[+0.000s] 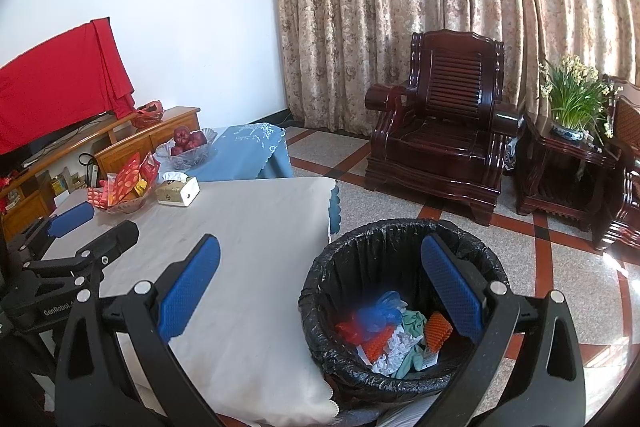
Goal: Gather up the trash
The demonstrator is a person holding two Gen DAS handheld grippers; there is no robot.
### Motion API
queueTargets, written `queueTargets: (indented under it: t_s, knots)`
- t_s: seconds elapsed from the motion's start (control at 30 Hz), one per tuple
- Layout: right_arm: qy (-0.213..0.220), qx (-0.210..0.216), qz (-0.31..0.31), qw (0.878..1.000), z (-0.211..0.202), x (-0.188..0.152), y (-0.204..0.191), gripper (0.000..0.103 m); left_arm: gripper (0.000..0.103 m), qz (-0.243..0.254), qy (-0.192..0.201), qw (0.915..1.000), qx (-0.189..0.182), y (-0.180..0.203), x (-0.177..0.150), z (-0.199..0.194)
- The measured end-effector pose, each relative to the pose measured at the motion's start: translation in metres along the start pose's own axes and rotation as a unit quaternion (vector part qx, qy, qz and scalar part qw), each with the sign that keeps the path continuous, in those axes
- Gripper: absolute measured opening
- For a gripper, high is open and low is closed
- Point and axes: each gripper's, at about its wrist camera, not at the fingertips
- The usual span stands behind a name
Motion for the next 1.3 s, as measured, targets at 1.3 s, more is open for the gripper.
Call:
queueTargets:
  t_s: [1.3]
  knots:
    - [-0.003, 0.001, 0.001, 1.000, 0.0029, -0.0093, -0.0010, 0.098, 0.095, 0.000, -0.005, 1.0000, 0.000, -0.0006, -0.0086, -0.0061]
Point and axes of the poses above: each gripper's, at about its wrist camera, not at the fingertips, and z roughly the way its jaws point, y to its right, x to its top, and after that the axes turned 13 degrees about y, right-handed
